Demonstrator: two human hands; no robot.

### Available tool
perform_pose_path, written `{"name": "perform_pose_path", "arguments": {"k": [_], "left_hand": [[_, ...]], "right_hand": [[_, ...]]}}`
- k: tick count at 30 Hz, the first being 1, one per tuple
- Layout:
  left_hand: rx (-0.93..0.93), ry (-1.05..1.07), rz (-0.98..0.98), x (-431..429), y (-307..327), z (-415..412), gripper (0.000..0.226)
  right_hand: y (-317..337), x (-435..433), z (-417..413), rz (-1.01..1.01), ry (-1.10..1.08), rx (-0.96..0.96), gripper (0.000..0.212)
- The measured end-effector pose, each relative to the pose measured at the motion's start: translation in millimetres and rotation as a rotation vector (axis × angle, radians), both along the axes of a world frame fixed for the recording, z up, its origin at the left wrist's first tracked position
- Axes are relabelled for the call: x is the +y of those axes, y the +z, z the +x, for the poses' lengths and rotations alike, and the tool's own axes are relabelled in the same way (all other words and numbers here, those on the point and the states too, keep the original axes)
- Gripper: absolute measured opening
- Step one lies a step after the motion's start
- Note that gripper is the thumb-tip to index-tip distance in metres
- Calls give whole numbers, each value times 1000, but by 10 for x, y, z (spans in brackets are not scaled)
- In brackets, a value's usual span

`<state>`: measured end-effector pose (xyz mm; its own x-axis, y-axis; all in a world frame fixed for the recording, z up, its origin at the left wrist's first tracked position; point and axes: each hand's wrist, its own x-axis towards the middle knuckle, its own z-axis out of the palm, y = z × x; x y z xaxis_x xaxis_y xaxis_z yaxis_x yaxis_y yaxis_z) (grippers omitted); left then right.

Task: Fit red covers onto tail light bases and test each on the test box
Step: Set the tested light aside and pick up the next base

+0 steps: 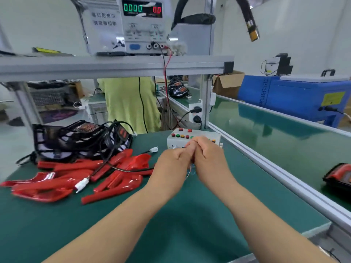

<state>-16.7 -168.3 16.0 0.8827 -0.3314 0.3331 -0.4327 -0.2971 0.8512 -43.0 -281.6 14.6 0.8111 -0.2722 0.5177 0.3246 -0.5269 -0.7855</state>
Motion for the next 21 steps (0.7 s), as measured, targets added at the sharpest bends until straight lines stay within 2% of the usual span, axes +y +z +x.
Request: {"name": "perform_pose_path", "arguments": {"k": [4, 12, 21], "left_hand": [[-5, 92, -31, 352, -36, 206, 55], [31, 372, -62, 1061, -138, 668, 46], [127, 609, -16, 1558, -359, 1190, 38]], "right_hand": [[4, 355, 218, 0, 98, 3, 35], [-60, 804, 692, -110, 135, 55, 19], [-331, 827, 857, -107, 143, 139, 20]]}}
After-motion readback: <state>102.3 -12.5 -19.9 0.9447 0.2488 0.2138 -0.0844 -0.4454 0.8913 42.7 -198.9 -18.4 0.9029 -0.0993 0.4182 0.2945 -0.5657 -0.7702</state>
